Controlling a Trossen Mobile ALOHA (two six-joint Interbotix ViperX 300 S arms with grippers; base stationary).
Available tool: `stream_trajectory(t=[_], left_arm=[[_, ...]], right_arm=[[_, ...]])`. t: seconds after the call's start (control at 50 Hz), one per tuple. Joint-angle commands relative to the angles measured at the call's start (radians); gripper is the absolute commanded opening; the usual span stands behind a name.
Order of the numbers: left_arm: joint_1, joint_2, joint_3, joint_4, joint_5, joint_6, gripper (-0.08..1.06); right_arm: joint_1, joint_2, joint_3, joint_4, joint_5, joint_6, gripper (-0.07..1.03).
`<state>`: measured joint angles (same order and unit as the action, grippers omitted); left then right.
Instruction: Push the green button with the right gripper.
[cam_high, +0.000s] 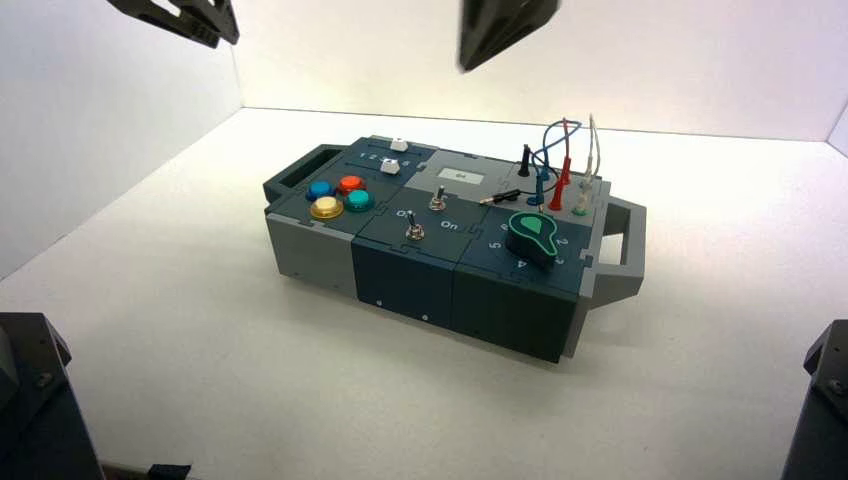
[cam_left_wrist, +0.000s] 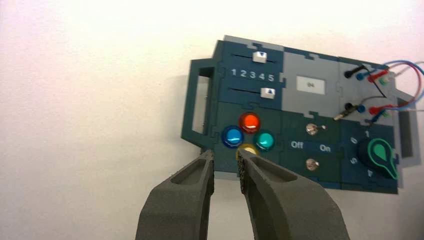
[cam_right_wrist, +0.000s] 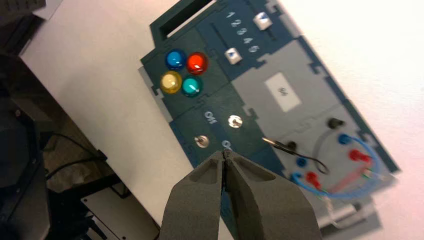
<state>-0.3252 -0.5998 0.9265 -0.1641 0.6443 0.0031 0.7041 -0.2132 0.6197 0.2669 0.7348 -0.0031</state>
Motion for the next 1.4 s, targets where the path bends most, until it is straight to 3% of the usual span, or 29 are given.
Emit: stream_trajectory(t=[0.02, 0.14, 0.66, 1.02, 1.4], left_arm=[[0.040, -0.011, -0.029, 0.005, -0.005, 0.003, 0.28], [0.058, -0.012, -0.026, 0.006, -0.005, 0.017, 0.28], [0.066, -0.014, -0.015, 0.008, -0.006, 0.018, 0.28], [0.117, -0.032, -0.012, 0.014, -0.005, 0.018, 0.28], [0.118, -0.032, -0.008, 0.014, -0.005, 0.020, 0.28]], right_arm=[[0.025, 0.034, -0.049, 0.009, -0.014, 0.002, -0.02], [0.043, 0.087, -0.078, 0.009, -0.014, 0.000, -0.02], [0.121, 0.339, -0.230, 0.017, -0.014, 0.003, -0.02], [0.127, 0.428, -0.273, 0.025, -0.017, 0.003, -0.02], [0.129, 0.483, -0.296, 0.026, -0.015, 0.000, -0.02]])
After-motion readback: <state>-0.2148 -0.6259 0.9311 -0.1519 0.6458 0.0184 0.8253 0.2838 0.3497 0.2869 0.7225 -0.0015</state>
